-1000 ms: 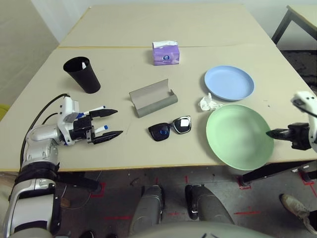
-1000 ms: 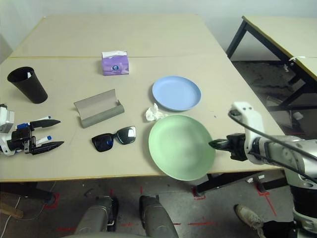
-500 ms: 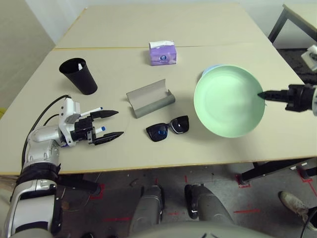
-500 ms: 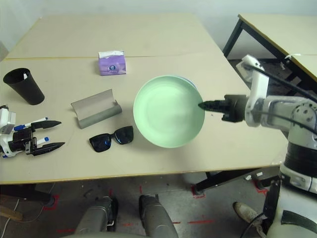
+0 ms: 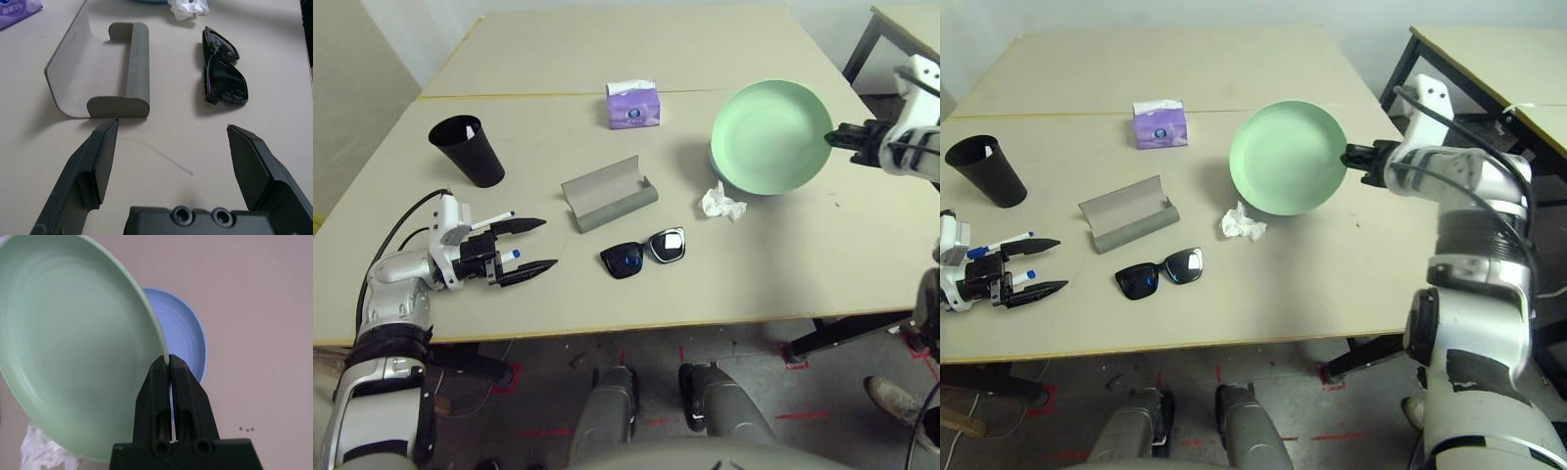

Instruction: Organize and tidy the items on the table.

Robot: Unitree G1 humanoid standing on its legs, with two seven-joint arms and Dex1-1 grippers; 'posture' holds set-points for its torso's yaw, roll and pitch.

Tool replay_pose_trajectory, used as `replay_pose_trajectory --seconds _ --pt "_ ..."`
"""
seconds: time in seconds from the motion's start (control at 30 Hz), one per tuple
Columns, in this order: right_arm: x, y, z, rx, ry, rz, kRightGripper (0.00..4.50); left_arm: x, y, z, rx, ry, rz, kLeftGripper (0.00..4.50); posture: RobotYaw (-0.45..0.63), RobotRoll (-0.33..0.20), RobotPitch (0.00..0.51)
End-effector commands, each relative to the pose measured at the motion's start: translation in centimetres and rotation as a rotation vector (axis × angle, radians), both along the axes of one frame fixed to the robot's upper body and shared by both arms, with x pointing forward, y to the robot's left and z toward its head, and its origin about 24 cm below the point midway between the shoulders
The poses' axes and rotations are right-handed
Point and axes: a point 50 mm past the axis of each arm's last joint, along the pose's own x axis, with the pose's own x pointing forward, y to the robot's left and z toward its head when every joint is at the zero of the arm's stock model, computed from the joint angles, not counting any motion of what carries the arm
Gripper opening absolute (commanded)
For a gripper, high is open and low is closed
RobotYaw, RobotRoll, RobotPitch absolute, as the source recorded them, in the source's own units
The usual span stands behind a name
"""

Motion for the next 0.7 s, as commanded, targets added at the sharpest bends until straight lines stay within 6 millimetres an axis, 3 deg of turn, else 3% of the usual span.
replay_pose_trajectory --seconds 0.03,0.6,0.7 --pt "0.5 -0.5 -0.1 -0.024 -0.011 -0.022 0.04 -0.7 0.5 0.0 -0.001 0.006 0.017 4.5 0.01 0.0 0.16" --pt "0.4 -1.3 -2.1 -0.077 0.078 0.001 0.04 -1.1 0.3 -0.1 -0.004 0.011 0.021 4.5 0.02 0.0 0.167" --pt "0.4 -1.3 -2.1 -0.085 0.071 -0.002 1.02 -1.1 0.2 0.0 -0.007 0.01 0.018 4.5 0.02 0.0 0.167"
